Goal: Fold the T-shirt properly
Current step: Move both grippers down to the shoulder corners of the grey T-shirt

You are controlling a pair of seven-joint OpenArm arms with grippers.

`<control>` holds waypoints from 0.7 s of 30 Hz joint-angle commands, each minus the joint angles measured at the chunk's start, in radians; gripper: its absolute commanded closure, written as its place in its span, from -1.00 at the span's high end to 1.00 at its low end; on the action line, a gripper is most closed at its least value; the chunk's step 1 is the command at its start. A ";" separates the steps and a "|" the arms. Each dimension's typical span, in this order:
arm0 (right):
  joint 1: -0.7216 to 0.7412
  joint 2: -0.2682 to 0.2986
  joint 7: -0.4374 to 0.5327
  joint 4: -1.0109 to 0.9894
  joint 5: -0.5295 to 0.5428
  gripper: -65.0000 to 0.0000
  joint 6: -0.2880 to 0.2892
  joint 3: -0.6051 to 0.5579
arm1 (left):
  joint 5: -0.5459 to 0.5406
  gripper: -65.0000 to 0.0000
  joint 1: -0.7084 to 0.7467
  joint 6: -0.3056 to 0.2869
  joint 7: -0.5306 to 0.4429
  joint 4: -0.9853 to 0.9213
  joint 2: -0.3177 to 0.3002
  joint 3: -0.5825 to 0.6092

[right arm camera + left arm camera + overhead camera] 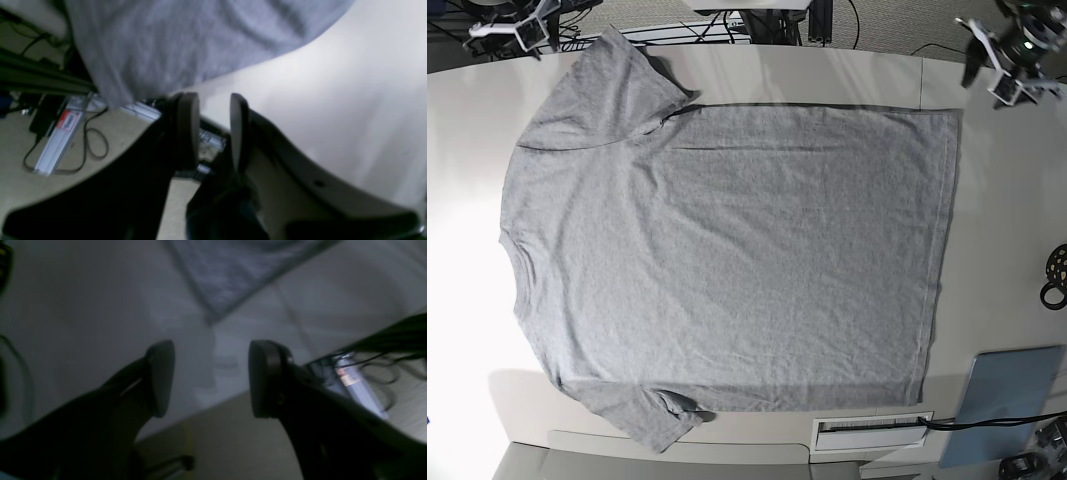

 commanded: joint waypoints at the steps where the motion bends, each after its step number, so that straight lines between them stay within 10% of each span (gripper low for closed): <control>1: -0.016 0.005 0.007 0.031 -0.015 -0.50 -0.008 0.019 | 0.007 0.04 -0.002 0.006 -0.034 0.014 -0.029 -0.008; 9: -0.014 0.005 -0.008 0.062 -0.247 -0.48 -0.009 0.026 | 0.239 0.04 -0.016 0.006 -0.175 0.014 -0.189 0.188; 14: -0.014 0.005 -0.030 0.062 -0.371 -0.03 -0.009 0.026 | 0.450 0.14 -0.016 0.212 -0.175 0.014 -0.268 0.399; 21: -0.014 0.005 -0.027 0.062 -0.413 0.06 -0.010 0.026 | 0.518 0.25 -0.086 0.288 -0.175 -0.015 -0.297 0.564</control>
